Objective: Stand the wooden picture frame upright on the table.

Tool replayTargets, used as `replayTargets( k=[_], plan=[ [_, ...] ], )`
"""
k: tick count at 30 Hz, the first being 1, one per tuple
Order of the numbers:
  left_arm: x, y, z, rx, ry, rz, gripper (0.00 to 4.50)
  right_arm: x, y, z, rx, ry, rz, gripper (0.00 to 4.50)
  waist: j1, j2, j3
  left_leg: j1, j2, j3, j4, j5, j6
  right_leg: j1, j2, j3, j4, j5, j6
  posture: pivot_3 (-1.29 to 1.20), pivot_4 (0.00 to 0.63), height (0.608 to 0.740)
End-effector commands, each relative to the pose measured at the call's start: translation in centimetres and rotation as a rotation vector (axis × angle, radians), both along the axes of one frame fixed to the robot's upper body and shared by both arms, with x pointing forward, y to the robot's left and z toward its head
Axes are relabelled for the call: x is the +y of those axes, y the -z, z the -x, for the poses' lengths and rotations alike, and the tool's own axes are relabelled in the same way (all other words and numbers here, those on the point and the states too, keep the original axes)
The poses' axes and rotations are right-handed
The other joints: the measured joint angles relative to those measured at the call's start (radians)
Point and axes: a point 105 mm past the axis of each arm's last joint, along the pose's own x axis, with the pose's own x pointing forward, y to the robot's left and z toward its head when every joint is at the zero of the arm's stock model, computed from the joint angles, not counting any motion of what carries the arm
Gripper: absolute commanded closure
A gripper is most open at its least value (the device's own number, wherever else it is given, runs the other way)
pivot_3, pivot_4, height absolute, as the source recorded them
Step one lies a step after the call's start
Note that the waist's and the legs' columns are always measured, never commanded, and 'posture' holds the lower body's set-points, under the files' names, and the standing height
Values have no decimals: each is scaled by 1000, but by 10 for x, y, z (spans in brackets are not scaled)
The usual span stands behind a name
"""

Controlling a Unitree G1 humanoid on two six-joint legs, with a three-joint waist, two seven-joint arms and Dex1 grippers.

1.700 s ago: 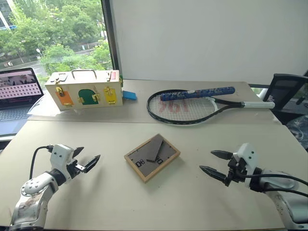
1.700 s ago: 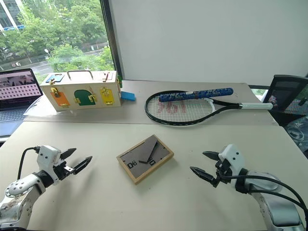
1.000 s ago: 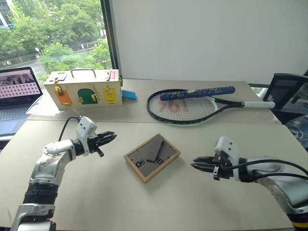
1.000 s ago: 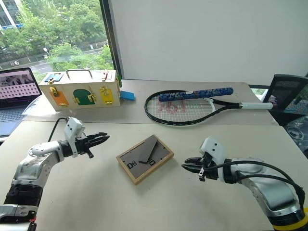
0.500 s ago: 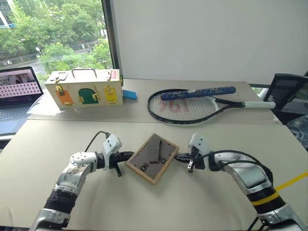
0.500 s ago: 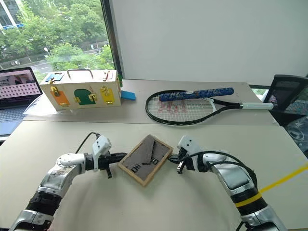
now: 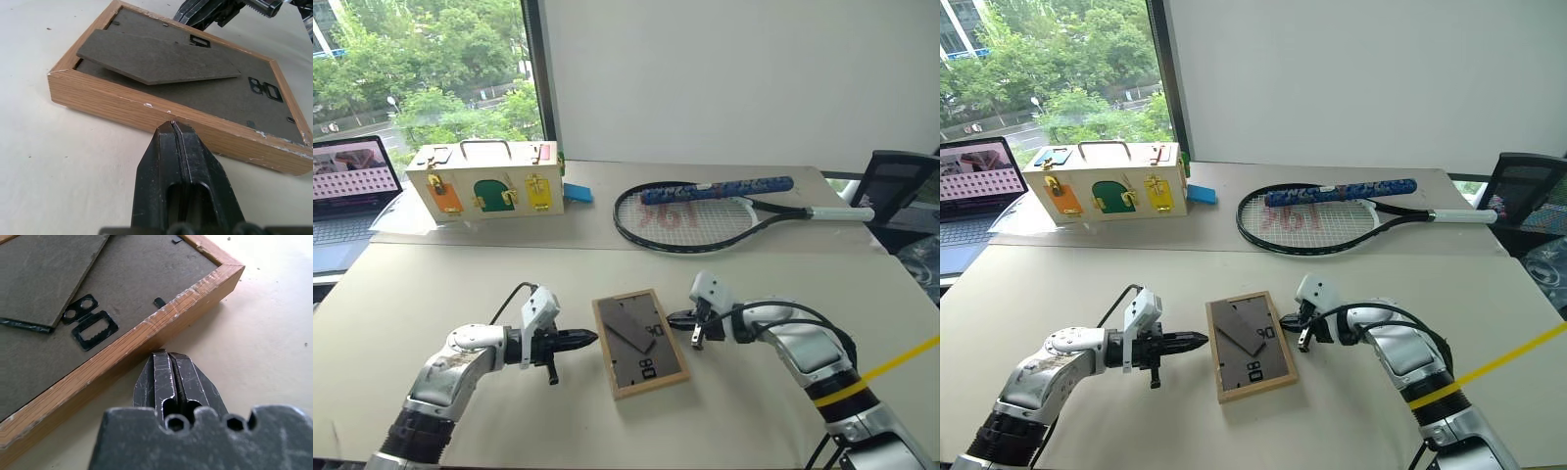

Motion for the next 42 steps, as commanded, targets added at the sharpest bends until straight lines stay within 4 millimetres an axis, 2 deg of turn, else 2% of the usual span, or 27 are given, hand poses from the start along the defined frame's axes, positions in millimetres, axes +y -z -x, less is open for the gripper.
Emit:
replayTargets(
  k=[1, 4, 9, 13, 17, 22, 25, 29, 31, 33, 35, 36, 37, 42],
  plan=[
    [9, -5, -7, -61, -30, -38, 4497, -14, -1, 11, 27, -11, 44, 4442, 3, 0, 0, 0, 0, 0, 0, 0, 0, 0, 0, 0, 0, 0, 0, 0, 150, 735],
    [5, -2, -10, -77, -33, -48, 4497, -19, 3, 25, 70, -38, 81, 4442, 15, 0, 0, 0, 0, 0, 0, 0, 0, 0, 0, 0, -1, 0, 0, 0, 150, 735],
    [-11, 1, -18, -98, -33, -29, 4497, -9, 5, 44, 128, -87, 65, 4442, 24, 0, 0, 0, 0, 0, 1, 0, 0, 0, 0, 0, -1, 0, 0, 0, 150, 735],
    [-23, -1, -21, -111, -29, -5, 4497, -4, 6, 48, 140, -93, 59, 4442, 23, 0, 0, 0, 0, 0, 1, 0, 0, 0, 0, 0, -1, 0, 0, 0, 150, 735],
    [-24, -2, -21, -112, -29, -4, 4497, -2, 7, 50, 147, -94, 56, 4442, 21, 0, 0, 0, 0, 0, 1, 0, 0, 0, 0, 0, -1, 0, 0, 0, 150, 735],
    [-14, -2, -21, -114, -50, -21, 4497, -8, 7, 45, 135, -73, 68, 4442, 21, 0, 0, 0, 0, 0, 1, 0, 0, 0, 0, 0, -1, 0, 0, 0, 150, 735],
    [-1, -7, -25, -111, -108, -14, 4497, -18, 3, 39, 114, -45, 78, 4442, 21, 0, 0, 0, 0, 0, 1, 0, 0, 0, 0, 0, -1, 0, 0, 0, 150, 735],
    [29, -33, -33, -51, -283, 123, 4497, -40, -13, 35, 86, -8, 60, 4442, 24, 0, 0, 0, 0, 0, 1, 0, 0, 0, 0, 0, -1, 0, 0, 0, 150, 735],
    [36, -41, -33, 17, -353, 184, 4497, -48, -20, 35, 81, 0, 47, 4442, 25, 0, 0, -1, 0, 0, 1, 0, 0, 0, 0, 0, -1, 0, 1, 0, 150, 735],
    [45, -49, -29, 89, -418, 159, 4497, -55, -30, 40, 90, -15, 18, 4442, 23, -1, 0, -1, 0, 0, 1, 0, 0, 0, 0, 0, -1, -1, 2, 0, 150, 735],
    [45, -58, -17, 188, -390, 189, 4497, -58, -39, 47, 106, -39, -16, 4442, 20, -1, 0, -1, 0, -1, 1, 0, 0, 0, 0, 0, -1, -2, 3, 0, 150, 735],
    [44, -66, -10, 256, -345, 257, 3986, -57, -43, 50, 111, -52, -36, 4500, 19, -1, 0, -1, 0, -1, 1, 0, 0, 0, 0, 0, -1, -2, 3, 0, 150, 735],
    [43, -71, -3, 321, -310, 307, 3764, -56, -48, 52, 112, -64, -57, 4500, 19, -1, 0, -1, 0, -1, 1, 0, 0, 0, 0, 0, 0, -2, 3, 0, 150, 735],
    [37, -62, 28, 574, -228, 297, 1946, -50, -54, 55, 78, -92, -84, 4500, -2, -1, 0, 0, 0, -1, 1, 0, 0, 0, 0, -1, 0, -4, 6, 0, 150, 735]
  ],
)
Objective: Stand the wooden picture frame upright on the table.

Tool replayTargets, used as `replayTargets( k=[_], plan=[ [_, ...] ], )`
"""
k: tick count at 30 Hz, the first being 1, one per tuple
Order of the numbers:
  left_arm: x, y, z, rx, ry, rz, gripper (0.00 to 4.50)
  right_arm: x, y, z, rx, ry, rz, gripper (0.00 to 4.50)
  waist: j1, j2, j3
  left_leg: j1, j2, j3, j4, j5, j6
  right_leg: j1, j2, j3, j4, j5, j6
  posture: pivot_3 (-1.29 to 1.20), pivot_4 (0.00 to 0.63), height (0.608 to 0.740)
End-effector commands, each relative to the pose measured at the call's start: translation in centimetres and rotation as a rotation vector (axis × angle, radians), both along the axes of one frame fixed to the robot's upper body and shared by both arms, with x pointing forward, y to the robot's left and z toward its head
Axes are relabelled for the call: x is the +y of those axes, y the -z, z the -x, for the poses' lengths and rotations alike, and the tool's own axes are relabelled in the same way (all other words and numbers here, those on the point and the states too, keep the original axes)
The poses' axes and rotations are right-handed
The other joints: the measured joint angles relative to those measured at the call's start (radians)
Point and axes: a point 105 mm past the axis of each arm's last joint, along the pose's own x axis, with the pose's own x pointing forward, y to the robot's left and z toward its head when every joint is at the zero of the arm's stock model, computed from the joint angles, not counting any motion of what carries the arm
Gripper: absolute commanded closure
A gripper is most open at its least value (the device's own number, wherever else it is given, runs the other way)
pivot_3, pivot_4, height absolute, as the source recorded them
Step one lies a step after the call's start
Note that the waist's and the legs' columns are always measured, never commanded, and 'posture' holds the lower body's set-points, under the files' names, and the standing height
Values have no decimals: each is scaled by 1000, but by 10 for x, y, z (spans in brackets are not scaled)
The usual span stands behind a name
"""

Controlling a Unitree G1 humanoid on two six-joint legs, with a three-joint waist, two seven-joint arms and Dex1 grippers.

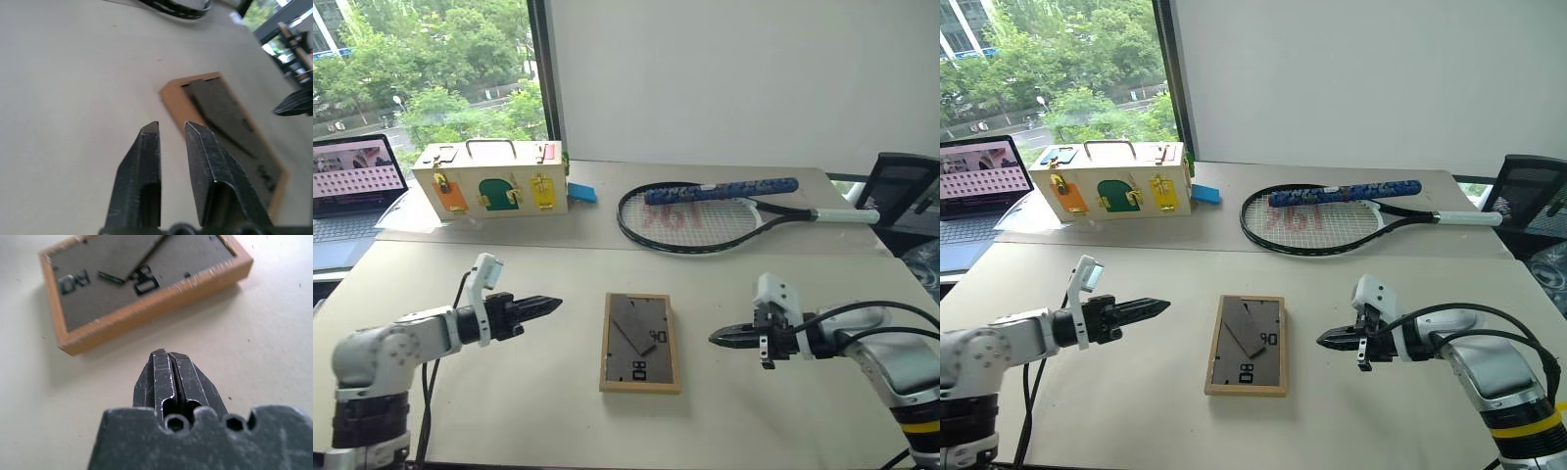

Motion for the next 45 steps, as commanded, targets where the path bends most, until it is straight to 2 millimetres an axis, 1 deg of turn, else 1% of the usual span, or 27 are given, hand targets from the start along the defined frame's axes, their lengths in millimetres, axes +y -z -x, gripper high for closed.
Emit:
replayTargets(
  k=[1, 2, 3, 4, 6, 9, 13, 14, 16, 18, 20, 22, 23, 28, 31, 42, 44, 45],
  plan=[
    [-10, 2, 23, 116, 97, 39, 1693, 4, -9, 3, -42, -24, -17, 4500, -6, 0, 0, 0, 0, 0, 0, 0, 0, 0, 0, 0, 0, 0, 0, 0, 150, 735],
    [-15, 7, 28, 145, 118, 38, 1244, 5, -5, 1, -44, -20, -11, 4500, -6, 0, 0, 0, 0, 0, 0, 0, 0, 0, 0, 0, 0, 0, 0, 0, 150, 735],
    [-23, 13, 29, 160, 124, 39, 934, 5, 1, -2, -50, -7, 8, 4500, -8, 0, 0, 0, 0, 0, 0, 0, 0, 0, 0, 0, 0, 0, 0, 0, 150, 735],
    [-28, 17, 28, 167, 123, 40, 489, 4, 6, -4, -55, 3, 22, 4500, -7, 0, 0, 0, 0, 0, 0, 0, 0, 0, 0, 0, 0, 0, 0, 0, 150, 735],
    [-38, 22, 24, 172, 108, 45, 120, 2, 15, -8, -68, 19, 51, 4500, -4, 0, 0, 0, 0, -1, 0, 0, 0, 0, 0, -1, 0, 1, -1, 0, 150, 735],
    [-48, 34, 26, 198, 108, 3, 120, -1, 24, -12, -83, 29, 70, 4500, -5, -1, 0, 0, 0, -1, 1, 0, 0, 0, 0, -1, 0, 3, -5, 0, 150, 735],
    [-56, 65, 35, 288, 94, -114, 120, -3, 35, -10, -86, 12, 101, 4500, -7, -1, 0, 0, -1, -1, 0, 0, 0, 0, 0, -1, 0, 4, -6, 0, 150, 735],
    [-56, 69, 36, 301, 89, -129, 120, -3, 36, -11, -88, 11, 100, 4500, -7, 0, 0, 0, -1, -1, 0, 0, 0, 1, 0, -1, 0, 4, -6, 0, 150, 735],
    [-57, 80, 36, 338, 62, -157, 120, 0, 37, -12, -100, 5, 95, 4500, -7, 1, -1, 1, -1, -1, 0, 0, 0, 2, 0, -1, -1, 4, -6, 0, 150, 735],
    [-64, 87, 37, 367, 70, -154, 120, 9, 38, -10, -105, -16, 79, 4500, -3, 3, -2, 4, -1, -1, 1, 0, 0, 4, -1, -1, -1, 4, -6, 0, 150, 735],
    [-74, 87, 39, 379, 102, -119, 120, 17, 38, -9, -106, -31, 63, 4500, 2, 4, -4, 9, -3, -1, 1, 0, -1, 4, -3, -1, -1, 2, -3, 0, 150, 735],
    [-83, 86, 39, 391, 123, -75, 120, 24, 37, -8, -105, -40, 50, 4500, 6, 5, -4, 9, -6, -1, 1, 0, 0, 5, -6, -1, -1, -1, 1, 0, 150, 735],
    [-88, 86, 40, 400, 135, -48, 120, 28, 37, -7, -104, -46, 43, 4500, 10, 5, -5, 9, -7, -1, 2, 0, 0, 5, -7, -1, -1, -1, 1, 0, 150, 735],
    [-101, 87, 40, 437, 150, 17, 120, 41, 37, -3, -99, -57, 23, 4500, 26, 4, -5, 8, -8, -2, 2, -1, 0, 6, -8, -1, -3, 0, 1, 0, 150, 735],
    [-104, 86, 38, 452, 144, 49, 120, 45, 36, -3, -95, -56, 20, 4500, 29, 4, -6, 8, -8, -2, 2, -1, 0, 6, -8, -1, -3, 2, -3, 0, 150, 735],
    [-105, 81, 35, 459, 142, 87, 120, 49, 37, -3, -86, -50, 28, 4500, 29, 4, -6, 7, -9, -2, 2, -1, 0, 6, -8, -1, -4, 2, -3, 0, 150, 735],
    [-104, 80, 35, 456, 142, 90, 638, 48, 38, -4, -86, -50, 32, 4500, 28, 4, -6, 6, -9, -2, 2, -2, 0, 5, -8, -1, -4, 2, -3, 0, 150, 735],
    [-105, 79, 35, 454, 147, 100, 757, 48, 38, -4, -86, -50, 33, 4500, 27, 4, -6, 6, -9, -2, 2, -2, 0, 5, -8, -1, -4, 2, -3, 0, 150, 735]
  ],
)
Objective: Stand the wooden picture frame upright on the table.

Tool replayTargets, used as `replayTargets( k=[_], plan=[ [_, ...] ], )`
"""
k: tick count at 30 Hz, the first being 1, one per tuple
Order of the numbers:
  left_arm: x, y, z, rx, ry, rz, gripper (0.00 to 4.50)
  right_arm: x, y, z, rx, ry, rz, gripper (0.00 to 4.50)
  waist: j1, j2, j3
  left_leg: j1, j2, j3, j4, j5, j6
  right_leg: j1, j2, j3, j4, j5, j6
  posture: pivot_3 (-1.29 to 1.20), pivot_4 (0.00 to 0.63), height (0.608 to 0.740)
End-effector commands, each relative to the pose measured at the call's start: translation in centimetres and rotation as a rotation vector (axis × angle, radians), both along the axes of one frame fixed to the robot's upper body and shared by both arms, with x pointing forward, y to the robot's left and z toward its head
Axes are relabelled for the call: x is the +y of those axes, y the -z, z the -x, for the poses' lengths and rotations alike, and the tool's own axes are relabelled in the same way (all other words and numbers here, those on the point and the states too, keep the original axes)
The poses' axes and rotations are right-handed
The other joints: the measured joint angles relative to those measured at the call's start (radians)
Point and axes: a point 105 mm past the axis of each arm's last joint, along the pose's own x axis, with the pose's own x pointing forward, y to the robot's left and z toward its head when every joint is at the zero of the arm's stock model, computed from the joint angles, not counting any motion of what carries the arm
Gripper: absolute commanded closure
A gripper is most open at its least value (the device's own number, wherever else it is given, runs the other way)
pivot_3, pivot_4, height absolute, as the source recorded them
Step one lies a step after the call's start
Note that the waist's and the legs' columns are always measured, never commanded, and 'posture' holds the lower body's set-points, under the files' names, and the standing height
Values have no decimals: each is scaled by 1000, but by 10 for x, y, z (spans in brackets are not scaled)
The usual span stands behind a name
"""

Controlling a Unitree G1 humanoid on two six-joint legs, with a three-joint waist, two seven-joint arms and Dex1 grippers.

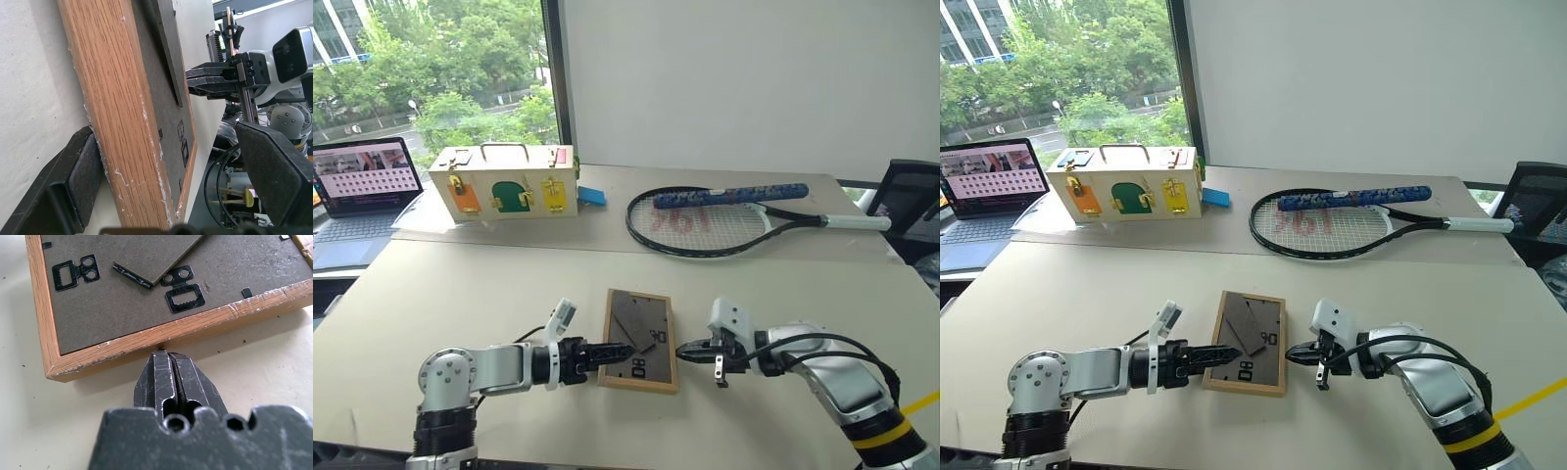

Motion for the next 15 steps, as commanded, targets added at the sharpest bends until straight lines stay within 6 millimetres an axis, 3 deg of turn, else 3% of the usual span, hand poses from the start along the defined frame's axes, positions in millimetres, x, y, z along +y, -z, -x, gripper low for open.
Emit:
replayTargets(
  k=[1, 7, 8, 12, 15],
  plan=[
    [-10, 15, 14, 76, 64, -5, 1100, 6, -11, 1, -42, -32, -12, 4500, -3, 0, 0, 0, 0, 0, 0, 0, 0, 0, 0, 0, 0, 0, 0, 0, 150, 735],
    [-9, 6, 9, 64, 47, 53, 3219, 1, -17, -1, -70, -24, -5, 4500, -6, -1, 0, -4, 0, 0, -1, 0, 0, -1, 0, 0, 1, 0, 0, 0, 150, 735],
    [-8, 5, 8, 62, 43, 60, 3317, -1, -20, -2, -77, -18, -5, 4500, -6, -1, 0, -4, 0, 0, -1, 0, 0, -1, 0, 0, 1, 0, 0, 0, 150, 735],
    [7, -20, -11, 1, -29, 145, 3341, -41, -45, -16, -96, 124, -46, 4500, -6, -1, 1, -7, 0, -1, -1, 0, 0, -3, 0, 0, 1, 0, 0, 0, 150, 735],
    [18, -38, -22, -65, -36, 150, 3341, -48, -80, -25, -115, 195, -204, 4500, -9, -3, 2, -7, 0, -1, -1, 0, 0, -3, 1, 0, 1, 0, 0, 0, 150, 735]
  ],
)
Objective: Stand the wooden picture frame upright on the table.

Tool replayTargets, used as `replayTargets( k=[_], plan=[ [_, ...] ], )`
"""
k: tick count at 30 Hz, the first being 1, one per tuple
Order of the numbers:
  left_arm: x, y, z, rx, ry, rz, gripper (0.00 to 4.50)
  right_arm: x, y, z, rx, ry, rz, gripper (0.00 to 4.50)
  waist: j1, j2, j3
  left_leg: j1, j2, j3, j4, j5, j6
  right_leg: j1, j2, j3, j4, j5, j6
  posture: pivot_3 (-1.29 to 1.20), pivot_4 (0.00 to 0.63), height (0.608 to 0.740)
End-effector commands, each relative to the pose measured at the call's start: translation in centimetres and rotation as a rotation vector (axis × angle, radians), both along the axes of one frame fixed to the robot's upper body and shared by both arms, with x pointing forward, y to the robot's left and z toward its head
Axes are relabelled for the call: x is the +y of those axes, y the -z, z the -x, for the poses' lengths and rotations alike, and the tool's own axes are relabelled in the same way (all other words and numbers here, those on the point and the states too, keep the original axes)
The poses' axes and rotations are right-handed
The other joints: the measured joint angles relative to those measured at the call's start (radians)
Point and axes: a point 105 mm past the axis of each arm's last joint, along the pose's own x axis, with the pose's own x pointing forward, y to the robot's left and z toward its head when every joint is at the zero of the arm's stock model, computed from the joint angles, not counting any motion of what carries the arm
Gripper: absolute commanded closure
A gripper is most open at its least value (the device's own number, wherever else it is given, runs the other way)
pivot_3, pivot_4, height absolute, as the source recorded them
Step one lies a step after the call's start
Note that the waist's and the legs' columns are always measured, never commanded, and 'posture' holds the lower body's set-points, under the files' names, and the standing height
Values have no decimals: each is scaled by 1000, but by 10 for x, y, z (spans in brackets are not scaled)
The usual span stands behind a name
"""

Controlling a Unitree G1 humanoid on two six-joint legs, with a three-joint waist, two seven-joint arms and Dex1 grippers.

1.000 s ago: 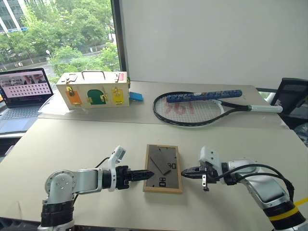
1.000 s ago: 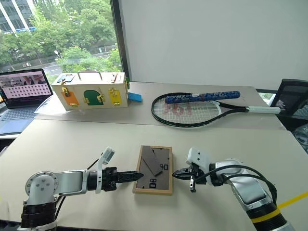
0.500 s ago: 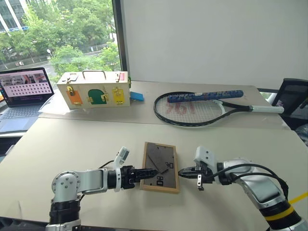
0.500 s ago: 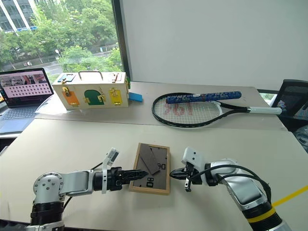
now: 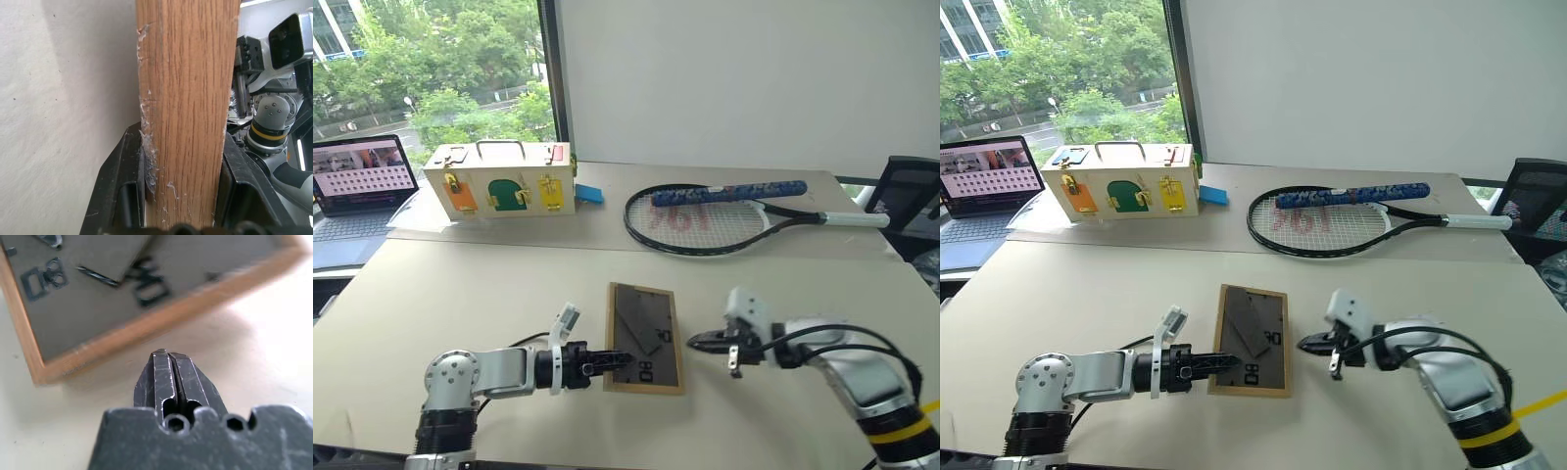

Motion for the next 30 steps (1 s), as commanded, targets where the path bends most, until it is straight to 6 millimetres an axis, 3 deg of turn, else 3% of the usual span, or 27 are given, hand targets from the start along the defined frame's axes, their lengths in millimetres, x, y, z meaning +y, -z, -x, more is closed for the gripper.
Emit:
replayTargets(
  k=[1, 5, 11, 19, 24, 30],
  plan=[
    [12, -39, -16, -131, -12, 77, 3341, -5, -54, -10, -76, 57, -203, 4500, -7, -1, 1, -1, 0, 0, 0, 0, 0, -1, 0, 0, 1, 0, 0, 0, 150, 735],
    [13, -63, -18, -225, 66, 97, 3341, 19, -85, -6, -48, -17, -352, 4500, -17, -2, 1, -1, 0, -1, -1, 0, 0, -1, 0, 0, 0, 0, 0, 0, 150, 735],
    [4, -76, -24, -300, 159, 77, 3341, 56, -97, -4, -46, -133, -357, 2673, -16, -2, 2, -6, 0, -1, -3, 0, 0, -4, 0, -2, -1, 0, 0, 0, 150, 735],
    [-6, -74, -33, -329, 215, 64, 3341, 76, -95, -3, -23, -222, -322, 14, -9, -2, 2, -8, 0, -1, -3, 0, 0, -6, 0, -2, -1, 0, 0, 0, 150, 735],
    [-17, -75, -38, -347, 231, 82, 3341, 92, -79, 11, 24, -355, -252, 14, -6, -2, 2, -8, 0, -1, -3, 0, 0, -7, 0, -2, 0, 0, 0, 0, 150, 735],
    [-15, -73, -42, -335, 216, 80, 3341, 96, -85, 19, -22, -426, -286, 14, -6, -2, 2, -8, 0, -1, -2, 0, 0, -7, 1, -2, 0, 0, 0, 0, 150, 735]
  ],
)
